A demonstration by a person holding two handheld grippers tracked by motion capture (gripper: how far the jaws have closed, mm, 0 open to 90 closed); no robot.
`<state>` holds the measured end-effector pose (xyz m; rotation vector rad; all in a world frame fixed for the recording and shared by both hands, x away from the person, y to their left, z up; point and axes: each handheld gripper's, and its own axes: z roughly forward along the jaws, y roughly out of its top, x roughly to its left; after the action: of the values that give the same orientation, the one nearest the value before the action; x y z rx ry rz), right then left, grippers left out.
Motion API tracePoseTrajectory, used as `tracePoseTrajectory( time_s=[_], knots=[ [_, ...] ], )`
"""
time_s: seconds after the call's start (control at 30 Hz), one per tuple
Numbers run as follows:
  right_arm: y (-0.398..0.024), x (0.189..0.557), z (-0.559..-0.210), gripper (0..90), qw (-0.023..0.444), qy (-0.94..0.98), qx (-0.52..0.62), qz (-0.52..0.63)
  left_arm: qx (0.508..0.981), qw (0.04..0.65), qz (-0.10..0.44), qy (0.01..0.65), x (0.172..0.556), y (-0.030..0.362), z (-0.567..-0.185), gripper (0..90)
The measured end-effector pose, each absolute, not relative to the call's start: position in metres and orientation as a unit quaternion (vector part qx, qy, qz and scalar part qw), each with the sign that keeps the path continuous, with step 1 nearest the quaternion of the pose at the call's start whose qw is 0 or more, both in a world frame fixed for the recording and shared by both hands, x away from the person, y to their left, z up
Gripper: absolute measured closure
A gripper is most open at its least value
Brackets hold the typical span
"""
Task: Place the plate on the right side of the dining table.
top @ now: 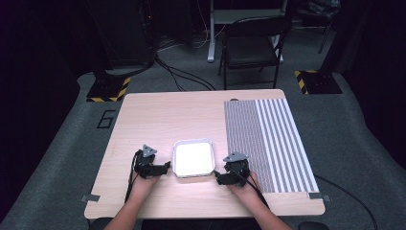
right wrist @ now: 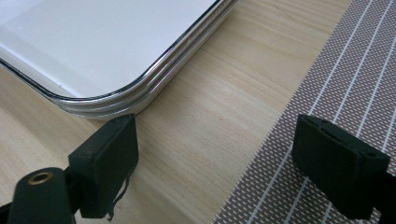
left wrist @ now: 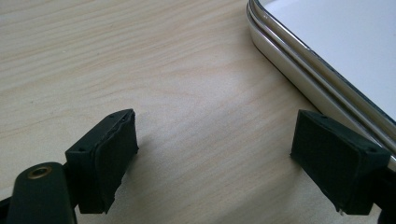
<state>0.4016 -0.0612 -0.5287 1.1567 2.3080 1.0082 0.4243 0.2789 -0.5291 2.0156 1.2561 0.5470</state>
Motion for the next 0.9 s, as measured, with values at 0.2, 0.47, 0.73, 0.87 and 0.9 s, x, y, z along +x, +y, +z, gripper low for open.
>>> tracePoseTrajectory(
  time_s=[0.2,0.47,0.73,0.87,0.9],
  knots=[
    [-0.0613,0.4017,-0.5287,13.6,0.183,0.819,0.410,0.358,0.775,0.346,0.211,0.484,0.4238,0.2791,-0.5293,14.3],
    [-0.0606,0.4017,-0.5287,13.6,0.180,0.816,0.414,0.360,0.774,0.346,0.213,0.486,0.4230,0.2790,-0.5292,14.6],
    [-0.0614,0.4017,-0.5286,13.8,0.182,0.819,0.410,0.358,0.772,0.348,0.213,0.486,0.4227,0.2788,-0.5296,14.7],
    [-0.0615,0.4016,-0.5286,14.3,0.183,0.819,0.409,0.359,0.771,0.350,0.213,0.488,0.4224,0.2786,-0.5296,15.4],
    [-0.0615,0.4015,-0.5286,14.2,0.184,0.819,0.409,0.359,0.773,0.348,0.213,0.485,0.4223,0.2792,-0.5290,15.9]
  ],
)
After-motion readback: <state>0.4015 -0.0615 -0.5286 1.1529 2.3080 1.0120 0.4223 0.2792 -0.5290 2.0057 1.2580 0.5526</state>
